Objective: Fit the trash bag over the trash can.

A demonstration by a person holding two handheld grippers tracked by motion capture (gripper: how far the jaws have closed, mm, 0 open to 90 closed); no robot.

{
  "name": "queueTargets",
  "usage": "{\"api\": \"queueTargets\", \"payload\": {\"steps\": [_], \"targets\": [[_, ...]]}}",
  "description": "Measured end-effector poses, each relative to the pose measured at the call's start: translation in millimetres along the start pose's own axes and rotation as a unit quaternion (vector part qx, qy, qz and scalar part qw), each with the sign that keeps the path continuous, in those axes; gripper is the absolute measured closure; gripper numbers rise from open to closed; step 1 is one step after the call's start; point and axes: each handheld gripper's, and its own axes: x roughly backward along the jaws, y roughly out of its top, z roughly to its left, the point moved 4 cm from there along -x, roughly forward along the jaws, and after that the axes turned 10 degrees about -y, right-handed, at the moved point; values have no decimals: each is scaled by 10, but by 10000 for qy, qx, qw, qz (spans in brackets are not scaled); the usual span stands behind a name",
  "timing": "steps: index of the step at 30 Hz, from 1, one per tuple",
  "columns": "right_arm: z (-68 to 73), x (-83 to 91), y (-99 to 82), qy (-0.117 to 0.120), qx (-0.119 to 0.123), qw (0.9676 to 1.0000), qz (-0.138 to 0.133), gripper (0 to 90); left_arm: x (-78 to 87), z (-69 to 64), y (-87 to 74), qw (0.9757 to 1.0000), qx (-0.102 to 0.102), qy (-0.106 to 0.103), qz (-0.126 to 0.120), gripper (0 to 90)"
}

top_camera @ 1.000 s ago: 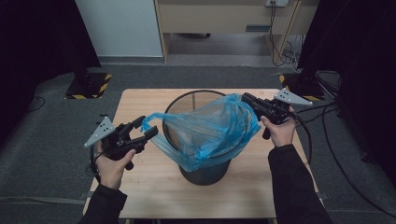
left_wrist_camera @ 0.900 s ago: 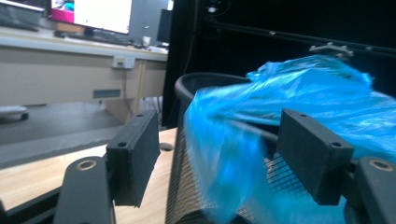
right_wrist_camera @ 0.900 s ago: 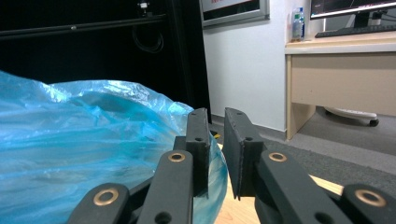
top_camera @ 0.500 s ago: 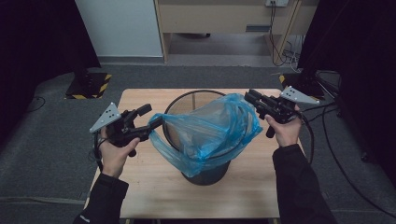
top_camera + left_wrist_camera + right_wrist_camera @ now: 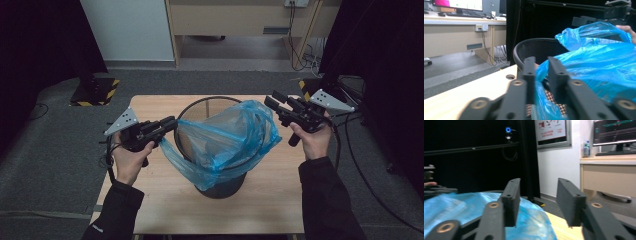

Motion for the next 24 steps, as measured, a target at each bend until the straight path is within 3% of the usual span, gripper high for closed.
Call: {"api": "queueTargets", "payload": {"steps": [3,9,14,17,21,24], "targets": [[64,39,74,123,-2,9999,-97,454,16,-20,14,9999,-97,122,76,864],[286,139,222,533,89,9983,-205,335,23,-77,7,9994,-224,230,109,882],[453,119,165,734,296,9969,54,315,26,-92,10,9995,-206,228,58,885],[433,67,36,609,658,9953,353,435,50,-80,19,9994,-182,305,3,890],[337,22,-109,539,609,9943,695,774,80,-40,8,9986,-160,506,61,893],[247,-36,-145,343,473,9960,683,884,66,-13,-14,9978,-125,641,138,894]]}}
